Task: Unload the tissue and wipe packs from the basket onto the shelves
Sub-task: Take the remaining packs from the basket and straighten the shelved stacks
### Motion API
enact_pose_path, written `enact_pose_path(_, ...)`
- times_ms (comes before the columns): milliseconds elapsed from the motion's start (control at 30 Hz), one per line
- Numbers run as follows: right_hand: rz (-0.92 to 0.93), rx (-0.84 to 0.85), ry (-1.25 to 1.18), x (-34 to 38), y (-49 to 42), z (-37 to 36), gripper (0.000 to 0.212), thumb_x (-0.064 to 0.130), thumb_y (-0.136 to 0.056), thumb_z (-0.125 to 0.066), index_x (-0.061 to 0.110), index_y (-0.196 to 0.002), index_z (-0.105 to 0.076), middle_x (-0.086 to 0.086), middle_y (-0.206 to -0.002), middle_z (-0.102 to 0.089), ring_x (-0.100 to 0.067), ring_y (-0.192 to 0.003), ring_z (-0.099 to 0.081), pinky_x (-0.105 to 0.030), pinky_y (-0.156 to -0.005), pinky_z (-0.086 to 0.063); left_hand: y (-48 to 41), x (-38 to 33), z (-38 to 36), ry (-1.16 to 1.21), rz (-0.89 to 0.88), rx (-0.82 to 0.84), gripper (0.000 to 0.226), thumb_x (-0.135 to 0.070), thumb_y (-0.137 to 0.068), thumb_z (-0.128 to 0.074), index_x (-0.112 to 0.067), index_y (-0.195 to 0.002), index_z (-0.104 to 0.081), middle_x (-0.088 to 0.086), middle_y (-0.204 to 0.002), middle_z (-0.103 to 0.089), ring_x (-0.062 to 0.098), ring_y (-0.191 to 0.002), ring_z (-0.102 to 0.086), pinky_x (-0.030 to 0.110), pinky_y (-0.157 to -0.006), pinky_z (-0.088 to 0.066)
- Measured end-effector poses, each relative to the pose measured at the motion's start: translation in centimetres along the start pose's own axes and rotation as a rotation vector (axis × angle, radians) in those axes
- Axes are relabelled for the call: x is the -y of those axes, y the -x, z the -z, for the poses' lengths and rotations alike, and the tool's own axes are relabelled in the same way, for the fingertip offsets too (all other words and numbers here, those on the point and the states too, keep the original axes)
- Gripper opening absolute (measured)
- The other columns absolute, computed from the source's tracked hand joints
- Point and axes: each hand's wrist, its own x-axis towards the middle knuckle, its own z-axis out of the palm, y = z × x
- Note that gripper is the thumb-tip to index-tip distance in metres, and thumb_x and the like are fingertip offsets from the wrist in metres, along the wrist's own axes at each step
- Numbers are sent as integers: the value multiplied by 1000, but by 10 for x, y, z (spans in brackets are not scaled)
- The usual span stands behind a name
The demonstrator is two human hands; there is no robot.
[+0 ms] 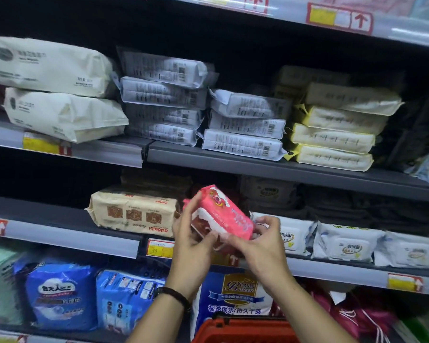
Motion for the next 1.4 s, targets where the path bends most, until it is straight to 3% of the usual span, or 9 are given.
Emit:
enact_pose_path(67, -2, 64, -9, -3, 1, 2, 105, 45, -46, -102, 33, -135, -49, 1, -115, -72, -16, -96, -78, -44, -89, -64, 0, -4, 2, 12, -54, -28, 109, 20, -89, -66, -63, -152, -35, -3, -149, -52, 21, -122, -69, 48, -87, -65)
enact_pose_path(133, -1, 91, -113, -2, 5, 0, 79, 27, -59, -100, 26, -128, -62, -3, -110, -78, -19, -94, -79, -50, -91, -64, 0, -9, 5, 36, -44, -59, 111, 13, -88, -73, -61, -155, -26, -5, -139, -60, 17, -116, -71, 38, -81, -65)
enact_pose_path(300, -83, 151, -515, 4, 14, -8, 55, 15, -73, -91, 14, -123, -69, -9, -109, -81, -33, -97, -79, -55, -89, -63, 7, -14, 6, 134, 303, 117, 49, -27, -91, -76, -21, -138, -61, 9, -123, -77, 26, -109, -77, 32, -79, -64)
enact_pose_path(533, 36, 48, -180, 17, 2, 9, 77, 17, -75, -95, 34, -136, -52, 2, -111, -78, -10, -96, -77, -26, -79, -62, -7, -19, 23, 49, 262, 74, 59, -2, -77, -86, -22, -128, -66, 12, -118, -77, 25, -97, -80, 37, -74, -66)
enact_pose_path(633, 102, 60, -35, 20, -4, 13, 51, 22, -80, -92, 30, -123, -66, 9, -100, -81, -1, -87, -77, -16, -68, -58, -10, -20, 21, -130, 128, 14, 70, -1, -76, -90, -28, -132, -59, -2, -120, -72, 10, -98, -76, 25, -77, -64)
enact_pose_path(867, 104, -37, 104, -4, -13, -3, 34, 21, -82, -91, 32, -110, -74, 15, -94, -81, -3, -85, -76, -32, -82, -63, -31, 1, 26, -659, -149, -196, 75, -25, -66, -99, -35, -131, -63, -9, -123, -57, 13, -114, -61, 37, -101, -57)
enact_pose_path(1000, 98, -123, 247, -13, -14, -16, 30, 28, -81, -91, 31, -105, -73, 14, -83, -78, -1, -76, -72, -28, -74, -60, -33, 18, 19, -603, -132, -268, 81, -6, -80, -89, -31, -149, -55, -7, -127, -66, 14, -112, -67, 39, -102, -59)
enact_pose_path(1200, -4, -91, 620, -21, -14, -31, 25, 41, -92, -72, 33, -113, -62, 9, -106, -73, -23, -115, -57, -43, -101, -51, -24, 26, 11, -865, -220, -233, 64, 2, -88, -68, -22, -147, -58, -1, -134, -68, 20, -124, -64, 35, -108, -53)
enact_pose_path(1400, -88, 65, 731, -7, -10, -31, 35, 40, -100, -61, 35, -133, -52, 5, -104, -57, -34, -128, -50, -47, -112, -43, -13, 40, 10, -853, -84, -113, 93, -4, -88, -69, -32, -166, -25, 0, -155, -46, 22, -145, -45, 36, -116, -47)
